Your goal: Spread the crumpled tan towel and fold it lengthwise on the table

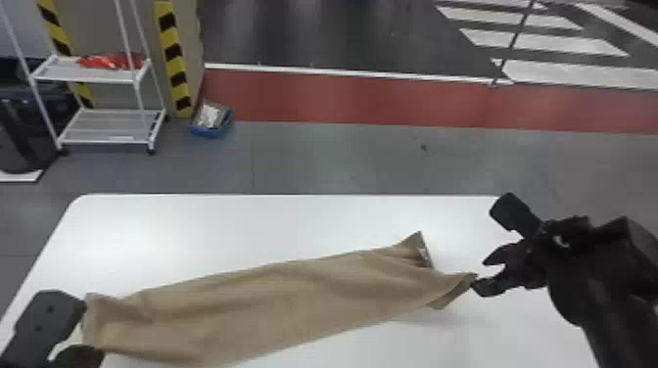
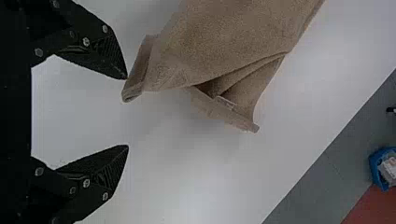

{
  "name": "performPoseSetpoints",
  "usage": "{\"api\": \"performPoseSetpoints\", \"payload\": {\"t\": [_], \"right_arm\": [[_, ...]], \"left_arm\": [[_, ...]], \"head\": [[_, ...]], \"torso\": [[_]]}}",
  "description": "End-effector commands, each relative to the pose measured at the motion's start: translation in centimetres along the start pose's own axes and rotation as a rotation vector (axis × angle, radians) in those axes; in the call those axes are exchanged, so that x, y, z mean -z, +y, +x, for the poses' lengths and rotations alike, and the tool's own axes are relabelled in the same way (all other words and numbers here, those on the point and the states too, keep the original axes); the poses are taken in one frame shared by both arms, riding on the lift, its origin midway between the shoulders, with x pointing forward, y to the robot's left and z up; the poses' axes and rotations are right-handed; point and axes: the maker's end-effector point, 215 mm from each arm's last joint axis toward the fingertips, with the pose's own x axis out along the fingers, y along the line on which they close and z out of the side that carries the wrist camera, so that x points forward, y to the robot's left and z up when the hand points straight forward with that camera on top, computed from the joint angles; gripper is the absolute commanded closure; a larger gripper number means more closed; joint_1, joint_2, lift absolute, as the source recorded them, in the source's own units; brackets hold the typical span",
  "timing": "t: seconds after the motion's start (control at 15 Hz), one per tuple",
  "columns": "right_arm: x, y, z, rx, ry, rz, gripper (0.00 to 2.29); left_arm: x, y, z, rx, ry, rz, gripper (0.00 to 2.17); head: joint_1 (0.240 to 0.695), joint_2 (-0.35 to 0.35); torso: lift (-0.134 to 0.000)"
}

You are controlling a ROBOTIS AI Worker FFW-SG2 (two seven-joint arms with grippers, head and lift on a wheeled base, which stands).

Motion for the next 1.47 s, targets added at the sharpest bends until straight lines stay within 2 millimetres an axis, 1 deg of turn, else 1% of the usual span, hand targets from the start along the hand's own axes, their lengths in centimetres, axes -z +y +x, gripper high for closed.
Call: {"api": "performPoseSetpoints", "payload": {"t": [0.0, 0.13, 0.2, 0.33, 0.4, 0.47, 0.53, 0.67, 0.73, 0.87, 1.0, 1.07, 1.13, 1.2, 1.27, 1.33, 1.4], "right_arm": [[-0.6, 0.6, 0.5, -0.007, 0.001, -0.027, 0.57], [-0.9, 1.1, 0.8, -0.014, 0.001, -0.037, 0.73], [-1.0, 1.2, 0.8, -0.018, 0.001, -0.043, 0.77], [-1.1, 1.6, 1.0, -0.029, -0.001, -0.064, 0.77], [-1.2, 1.8, 1.0, -0.036, -0.005, -0.073, 1.10], [-1.3, 1.5, 0.9, -0.026, -0.014, -0.067, 1.33], [-1.4, 1.1, 0.6, -0.020, -0.035, -0.061, 1.34], [-1.6, 0.3, -0.5, 0.002, -0.083, -0.074, 1.81], [-2.2, -0.3, -1.5, 0.018, -0.134, -0.069, 1.83], [-3.6, -1.7, -4.6, 0.037, -0.255, -0.036, 1.83], [-4.9, -3.4, -8.6, 0.067, -0.357, -0.010, 1.83], [-5.8, -3.9, -10.6, 0.076, -0.409, -0.003, 1.83], [-6.6, -4.1, -12.1, 0.082, -0.439, -0.002, 1.83], [-7.1, -4.3, -12.9, 0.099, -0.444, -0.009, 1.83], [-7.3, -4.5, -13.3, 0.106, -0.448, -0.003, 1.83], [-7.7, -5.1, -13.8, 0.117, -0.455, 0.021, 1.83], [-8.2, -6.1, -14.3, 0.137, -0.466, 0.058, 1.83]], "left_arm": [[0.2, 0.0, 0.0, 0.000, 0.002, -0.004, 1.84], [0.3, 0.0, 0.0, 0.000, 0.005, -0.006, 1.84], [0.4, 0.0, 0.0, 0.000, 0.006, -0.006, 1.84], [0.5, 0.0, 0.1, 0.001, 0.007, -0.007, 1.84], [0.6, 0.1, 0.1, -0.002, 0.010, -0.009, 1.84], [0.8, 0.2, 0.1, -0.001, 0.012, -0.011, 1.84], [0.8, 0.3, 0.0, -0.003, 0.011, -0.012, 1.84], [0.8, 0.6, -0.1, -0.010, 0.010, -0.014, 1.84], [0.7, 0.8, -0.2, -0.017, 0.008, -0.014, 1.84], [-0.3, 2.1, -0.9, -0.068, -0.017, -0.016, 1.84], [-2.3, 3.6, -2.7, -0.102, -0.074, -0.028, 1.84], [-3.7, 4.1, -3.8, -0.112, -0.108, -0.034, 1.84], [-4.4, 4.6, -4.8, -0.128, -0.120, -0.051, 1.84], [-5.9, 4.9, -5.6, -0.133, -0.154, -0.048, 1.84], [-7.0, 4.8, -5.9, -0.127, -0.172, -0.051, 1.84], [-8.5, 4.8, -6.0, -0.123, -0.192, -0.059, 1.84], [-9.1, 4.9, -5.8, -0.115, -0.177, -0.114, 1.84]], "head": [[0.695, -0.129], [0.695, -0.114], [0.695, -0.110], [0.695, -0.102], [0.695, -0.099], [0.695, -0.096], [0.695, -0.094], [0.695, -0.092], [0.695, -0.093], [0.695, -0.095], [0.695, -0.088], [0.695, -0.090], [0.695, -0.092], [0.695, -0.094], [0.695, -0.094], [0.695, -0.096], [0.695, -0.100]], "torso": [[0.000], [0.000], [0.000], [0.000], [0.000], [0.000], [0.000], [0.000], [0.000], [0.000], [0.000], [0.000], [0.000], [0.000], [0.000], [0.000], [0.000]]}}
